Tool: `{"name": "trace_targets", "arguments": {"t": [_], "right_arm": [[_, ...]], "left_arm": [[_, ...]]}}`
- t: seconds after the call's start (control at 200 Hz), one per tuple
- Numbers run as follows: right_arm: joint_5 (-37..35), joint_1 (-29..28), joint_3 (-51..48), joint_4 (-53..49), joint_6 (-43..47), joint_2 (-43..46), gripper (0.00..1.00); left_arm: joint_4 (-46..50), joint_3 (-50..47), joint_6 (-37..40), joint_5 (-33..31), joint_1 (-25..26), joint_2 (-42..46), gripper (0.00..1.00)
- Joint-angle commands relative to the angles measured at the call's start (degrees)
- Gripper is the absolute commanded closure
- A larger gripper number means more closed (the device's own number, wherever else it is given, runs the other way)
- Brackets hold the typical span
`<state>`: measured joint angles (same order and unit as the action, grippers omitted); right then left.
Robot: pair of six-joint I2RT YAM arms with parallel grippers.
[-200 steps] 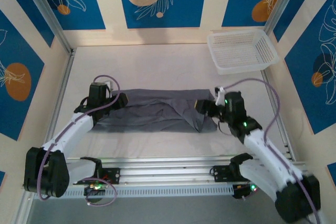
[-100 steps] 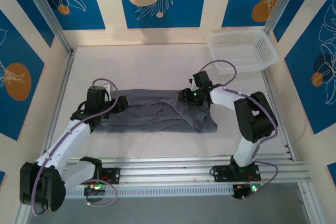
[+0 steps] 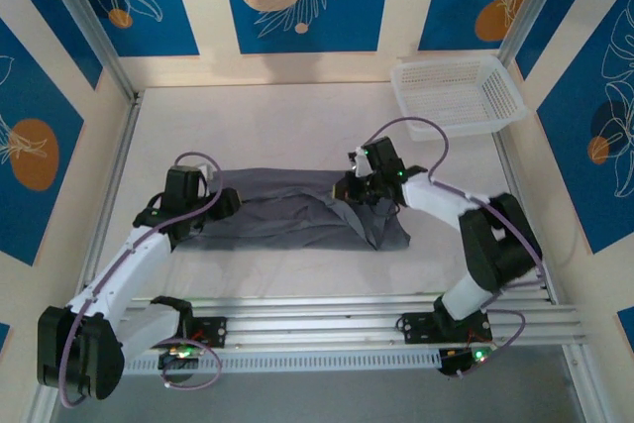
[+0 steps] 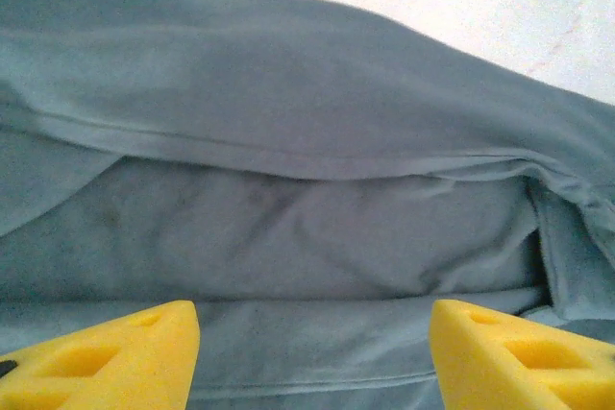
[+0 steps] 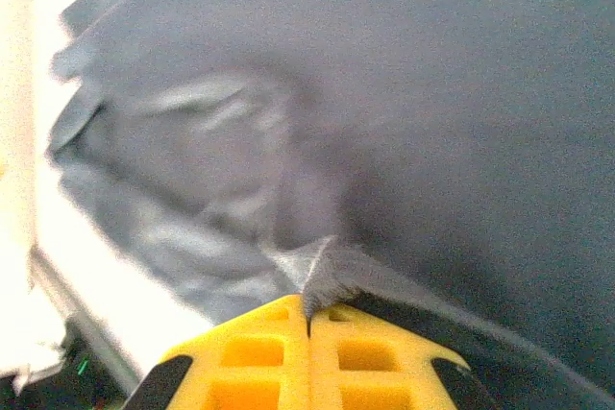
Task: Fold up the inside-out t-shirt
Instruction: Smooth out the T-shirt at the center of the table, then rotate the T-shirt at the center of the table.
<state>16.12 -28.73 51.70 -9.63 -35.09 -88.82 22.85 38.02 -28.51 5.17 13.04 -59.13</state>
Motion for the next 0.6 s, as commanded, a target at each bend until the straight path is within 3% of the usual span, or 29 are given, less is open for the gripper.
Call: {"name": "trace_targets", "arguments": {"t": [0.0, 0.035, 0.085, 0.115, 0.215, 0.305, 0.435, 0.595], "right_arm": [[13.1, -7.8, -3.9, 0.9, 2.3, 1.0, 1.00], [14.6, -9.8, -3.6, -0.3, 3.4, 0.0, 0.95], [14.2, -10.3, -3.2, -1.7, 2.8, -0.7, 0.72], [13.4, -9.5, -3.3, -1.7, 1.6, -0.3, 0.64], [12.9, -3.5, -6.7, 4.6, -3.2, 4.3, 0.57], [6.3, 2.9, -10.3, 8.8, -8.0, 8.7, 0.62], [-4.1, 7.6, -9.5, 4.4, -7.5, 7.3, 0.89], [-11.9, 6.6, -2.9, -4.5, -3.4, -0.5, 0.93]], "left_arm": [[3.7, 2.7, -2.1, -5.0, 0.1, -1.0, 0.36], [3.5, 2.8, -2.7, -5.8, 0.0, -1.6, 0.36], [2.9, 3.1, -3.2, -6.2, 0.1, -2.9, 0.37], [2.7, 3.4, -3.1, -5.8, 0.0, -3.9, 0.38], [2.2, 4.6, -3.0, -3.4, 0.2, -7.6, 0.56], [2.7, 5.3, -2.9, -2.9, 0.3, -10.5, 1.00], [3.8, 7.3, -4.2, -6.4, 0.5, -15.3, 1.00], [1.4, 12.0, -6.2, -8.3, 0.6, -25.2, 1.00]]}}
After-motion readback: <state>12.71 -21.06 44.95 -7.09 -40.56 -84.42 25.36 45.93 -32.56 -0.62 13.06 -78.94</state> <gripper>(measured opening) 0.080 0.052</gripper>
